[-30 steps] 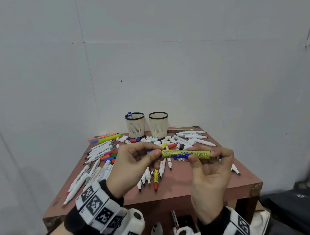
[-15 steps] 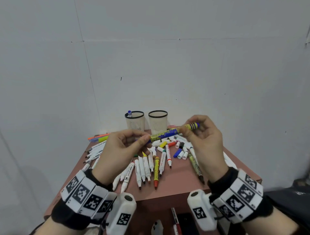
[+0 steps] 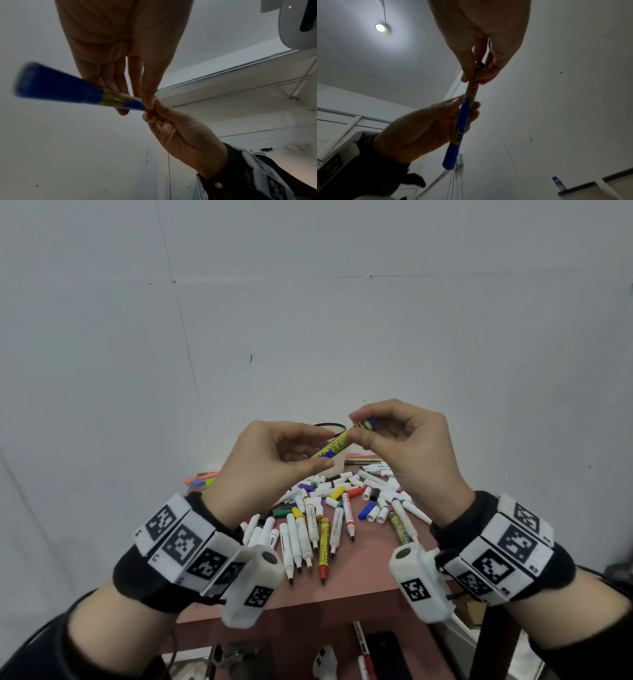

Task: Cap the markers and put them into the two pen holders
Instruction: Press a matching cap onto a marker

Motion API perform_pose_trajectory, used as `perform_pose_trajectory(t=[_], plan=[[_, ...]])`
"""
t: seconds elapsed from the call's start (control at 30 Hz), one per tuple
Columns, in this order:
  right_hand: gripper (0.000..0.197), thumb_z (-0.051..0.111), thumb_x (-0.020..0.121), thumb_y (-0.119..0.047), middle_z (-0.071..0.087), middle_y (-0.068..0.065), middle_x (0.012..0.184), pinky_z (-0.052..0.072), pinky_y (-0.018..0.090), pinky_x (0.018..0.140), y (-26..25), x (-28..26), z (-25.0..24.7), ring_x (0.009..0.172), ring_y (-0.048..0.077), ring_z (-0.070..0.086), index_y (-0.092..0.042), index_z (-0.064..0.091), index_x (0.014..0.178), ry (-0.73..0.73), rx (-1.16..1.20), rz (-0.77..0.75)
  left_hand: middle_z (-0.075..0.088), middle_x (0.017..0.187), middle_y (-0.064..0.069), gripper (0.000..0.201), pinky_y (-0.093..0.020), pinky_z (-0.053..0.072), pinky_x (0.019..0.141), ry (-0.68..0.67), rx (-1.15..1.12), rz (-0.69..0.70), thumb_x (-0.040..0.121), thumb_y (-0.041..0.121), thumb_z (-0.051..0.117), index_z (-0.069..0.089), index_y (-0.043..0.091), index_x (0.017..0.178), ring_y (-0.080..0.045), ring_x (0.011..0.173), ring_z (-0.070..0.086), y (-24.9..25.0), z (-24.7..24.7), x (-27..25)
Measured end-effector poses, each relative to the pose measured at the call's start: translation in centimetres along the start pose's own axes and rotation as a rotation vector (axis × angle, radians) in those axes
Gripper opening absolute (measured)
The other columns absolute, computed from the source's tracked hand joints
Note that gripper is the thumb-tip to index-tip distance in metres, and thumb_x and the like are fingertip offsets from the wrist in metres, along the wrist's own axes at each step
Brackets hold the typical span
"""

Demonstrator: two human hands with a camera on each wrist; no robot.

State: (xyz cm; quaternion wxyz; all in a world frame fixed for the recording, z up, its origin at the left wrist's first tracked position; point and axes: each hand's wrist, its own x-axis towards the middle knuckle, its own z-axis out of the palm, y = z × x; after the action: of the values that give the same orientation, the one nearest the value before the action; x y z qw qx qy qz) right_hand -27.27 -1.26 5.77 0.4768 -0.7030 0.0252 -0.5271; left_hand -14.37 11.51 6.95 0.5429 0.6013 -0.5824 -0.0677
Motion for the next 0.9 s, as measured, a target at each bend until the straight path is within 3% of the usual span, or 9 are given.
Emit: perform_pose_trajectory(t=[0.13, 0.3, 0.37, 0.43, 0.53, 0.6, 0.63, 0.8, 0.9], plan=[[0.027, 0.074, 0.074, 0.005, 0.070, 0.006, 0.088, 0.054, 0.022, 0.077, 0.3, 0.3, 0.5, 0.082, 0.014, 0.068, -0.017, 0.071, 0.090, -0.024, -0.032, 0.006, 0.074, 0.084, 0.005, 0.025, -0.029, 0.057, 0.077, 0.036, 0.096, 0.023, 0.071, 0.009, 0.080, 0.071, 0.027, 0.085, -0.010, 0.078, 0.070, -0.1, 0.0, 0.6], [0.032, 0.071, 0.077, 0.007, 0.071, 0.006, 0.092, 0.056, 0.023, 0.076, 1.6, 1.0, 0.2, 0.081, 0.019, 0.065, -0.014, 0.070, 0.101, -0.062, -0.107, 0.088, 0.072, 0.082, 0.006, 0.026, -0.031, 0.058, 0.074, 0.063, 0.257, -0.002, 0.076, 0.005, 0.076, 0.067, 0.029, 0.083, -0.009, 0.071, 0.068, -2.1, -1.2, 1.6], [0.031, 0.071, 0.078, 0.004, 0.071, 0.002, 0.090, 0.056, 0.027, 0.080, 3.0, 1.3, 0.0, 0.084, 0.022, 0.066, -0.020, 0.071, 0.097, -0.082, -0.202, 0.123, 0.071, 0.084, 0.004, 0.025, -0.034, 0.057, 0.076, 0.119, 0.312, -0.024, 0.077, 0.008, 0.075, 0.066, 0.028, 0.087, -0.012, 0.075, 0.068, -3.4, -2.0, 2.4], [0.029, 0.071, 0.079, -0.001, 0.071, -0.002, 0.088, 0.055, 0.029, 0.084, 4.8, 1.8, -0.2, 0.085, 0.018, 0.067, -0.025, 0.072, 0.094, -0.138, -0.365, 0.156, 0.068, 0.088, 0.002, 0.031, -0.035, 0.057, 0.078, 0.176, 0.327, -0.048, 0.079, 0.009, 0.073, 0.063, 0.028, 0.101, -0.014, 0.079, 0.067, -4.8, -2.7, 3.3], [0.023, 0.071, 0.082, -0.009, 0.072, 0.000, 0.095, 0.051, 0.022, 0.083, 7.6, 2.8, -0.6, 0.086, 0.011, 0.064, -0.017, 0.073, 0.103, -0.350, -0.677, 0.214, 0.062, 0.088, 0.004, 0.053, -0.021, 0.053, 0.072, 0.228, 0.369, -0.049, 0.082, 0.008, 0.069, 0.051, 0.030, 0.126, -0.008, 0.078, 0.064, -6.5, -3.7, 5.1], [0.025, 0.068, 0.084, -0.011, 0.071, 0.001, 0.102, 0.045, 0.015, 0.075, 9.1, 3.4, -0.8, 0.084, 0.008, 0.060, -0.015, 0.072, 0.108, -0.511, -0.849, 0.213, 0.056, 0.086, 0.007, 0.064, -0.006, 0.043, 0.062, 0.256, 0.402, -0.051, 0.083, 0.005, 0.067, 0.043, 0.033, 0.135, -0.003, 0.074, 0.060, -7.5, -4.3, 6.5], [0.025, 0.066, 0.085, -0.010, 0.071, 0.001, 0.105, 0.042, 0.014, 0.073, 9.7, 3.7, -0.9, 0.084, 0.007, 0.058, -0.015, 0.071, 0.109, -0.583, -0.914, 0.207, 0.055, 0.086, 0.005, 0.066, -0.004, 0.041, 0.058, 0.266, 0.419, -0.049, 0.084, 0.004, 0.066, 0.041, 0.034, 0.137, -0.002, 0.072, 0.059, -7.9, -4.6, 7.2], [0.034, 0.054, 0.089, -0.010, 0.061, -0.006, 0.124, 0.048, 0.029, 0.084, 12.0, 5.6, -1.0, 0.108, 0.013, 0.056, -0.025, 0.067, 0.117, -0.942, -1.271, 0.134, 0.057, 0.092, -0.004, 0.060, -0.004, 0.038, 0.059, 0.311, 0.490, -0.056, 0.084, 0.001, 0.064, 0.045, 0.030, 0.133, -0.015, 0.076, 0.060, -10.0, -5.6, 11.1], [0.037, 0.053, 0.091, -0.010, 0.059, -0.004, 0.125, 0.041, 0.024, 0.078, 13.1, 6.7, -0.7, 0.112, 0.016, 0.054, -0.027, 0.063, 0.121, -1.100, -1.405, 0.088, 0.060, 0.087, -0.006, 0.057, -0.018, 0.043, 0.071, 0.371, 0.471, -0.077, 0.081, 0.000, 0.067, 0.049, 0.027, 0.129, -0.019, 0.080, 0.061, -11.4, -5.8, 13.4]])
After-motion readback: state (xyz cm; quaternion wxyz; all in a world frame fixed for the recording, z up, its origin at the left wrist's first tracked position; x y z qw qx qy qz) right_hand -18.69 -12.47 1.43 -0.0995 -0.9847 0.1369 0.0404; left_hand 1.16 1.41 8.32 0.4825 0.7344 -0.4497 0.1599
